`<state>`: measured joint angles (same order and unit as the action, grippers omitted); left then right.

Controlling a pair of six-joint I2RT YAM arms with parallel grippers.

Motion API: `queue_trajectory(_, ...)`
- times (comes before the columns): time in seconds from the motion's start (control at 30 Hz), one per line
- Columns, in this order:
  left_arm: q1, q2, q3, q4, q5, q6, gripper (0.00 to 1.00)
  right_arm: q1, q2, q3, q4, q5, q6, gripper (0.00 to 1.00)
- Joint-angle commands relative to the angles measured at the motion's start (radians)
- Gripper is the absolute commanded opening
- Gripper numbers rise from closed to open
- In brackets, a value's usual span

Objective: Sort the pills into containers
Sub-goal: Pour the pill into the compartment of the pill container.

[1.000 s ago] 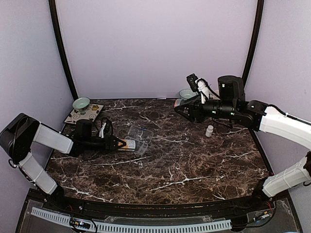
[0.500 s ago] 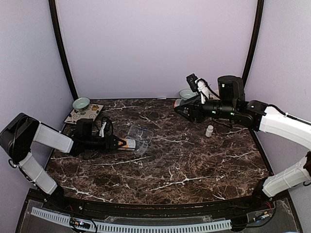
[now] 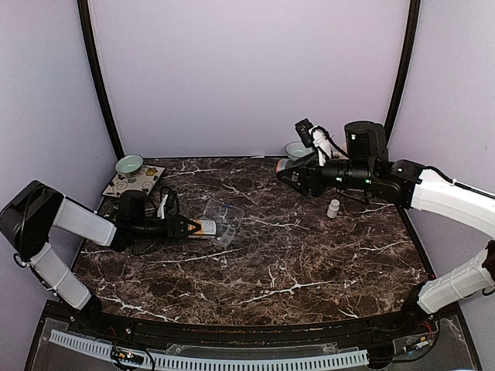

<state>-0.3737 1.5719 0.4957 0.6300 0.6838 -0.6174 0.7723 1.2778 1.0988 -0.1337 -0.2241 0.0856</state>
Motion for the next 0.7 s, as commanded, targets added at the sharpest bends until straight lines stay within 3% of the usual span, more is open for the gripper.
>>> queue_trajectory(0.0,-0.001,-0.019,-0.023,0.068,0.033,-0.016,0.0,0.009,0.002,0.007,0.045,-0.009,-0.007,0.33)
queue_trajectory(0.67,0.034,-0.035,-0.1,0.269,0.121,-0.149,0.0,0.017,-0.002,0.025,0.03,-0.007,0.01,0.32)
